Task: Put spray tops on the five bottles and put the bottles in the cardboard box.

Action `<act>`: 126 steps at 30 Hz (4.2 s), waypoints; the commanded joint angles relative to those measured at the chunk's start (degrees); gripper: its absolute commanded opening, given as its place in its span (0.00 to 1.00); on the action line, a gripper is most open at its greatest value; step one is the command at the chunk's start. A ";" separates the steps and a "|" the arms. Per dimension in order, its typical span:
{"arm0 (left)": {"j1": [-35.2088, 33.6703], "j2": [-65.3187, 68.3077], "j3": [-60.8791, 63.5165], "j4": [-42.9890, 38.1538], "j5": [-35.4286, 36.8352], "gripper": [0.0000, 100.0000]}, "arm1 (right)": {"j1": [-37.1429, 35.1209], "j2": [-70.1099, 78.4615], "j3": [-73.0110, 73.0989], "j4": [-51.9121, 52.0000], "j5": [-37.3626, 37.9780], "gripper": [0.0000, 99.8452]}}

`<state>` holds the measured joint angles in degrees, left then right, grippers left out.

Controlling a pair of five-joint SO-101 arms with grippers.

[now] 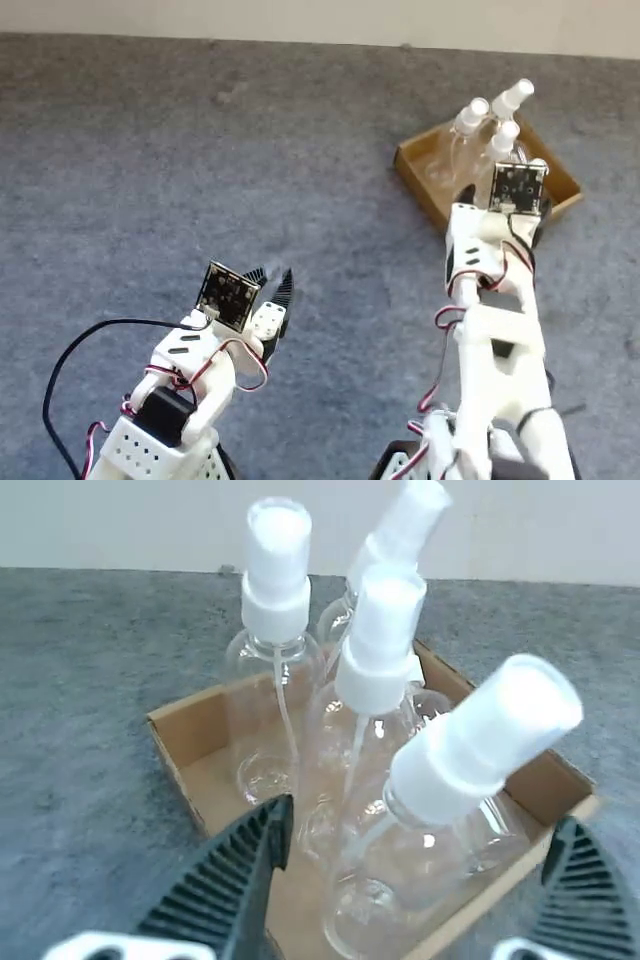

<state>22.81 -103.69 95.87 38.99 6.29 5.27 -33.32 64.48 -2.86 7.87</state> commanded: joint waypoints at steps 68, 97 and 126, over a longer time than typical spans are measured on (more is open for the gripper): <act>-26.07 -1.01 -60.53 45.98 -0.62 0.01 | -7.87 -72.04 -25.01 83.56 1.14 0.01; -26.07 -1.01 -81.19 59.78 -6.59 0.01 | -7.87 -71.96 -45.05 98.24 1.14 0.01; -36.00 -1.01 -33.01 36.22 -12.40 0.01 | -7.96 -72.04 13.41 73.45 0.62 0.01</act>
<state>-11.03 -104.57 62.46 76.97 -5.85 -2.46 -104.79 76.88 73.01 8.48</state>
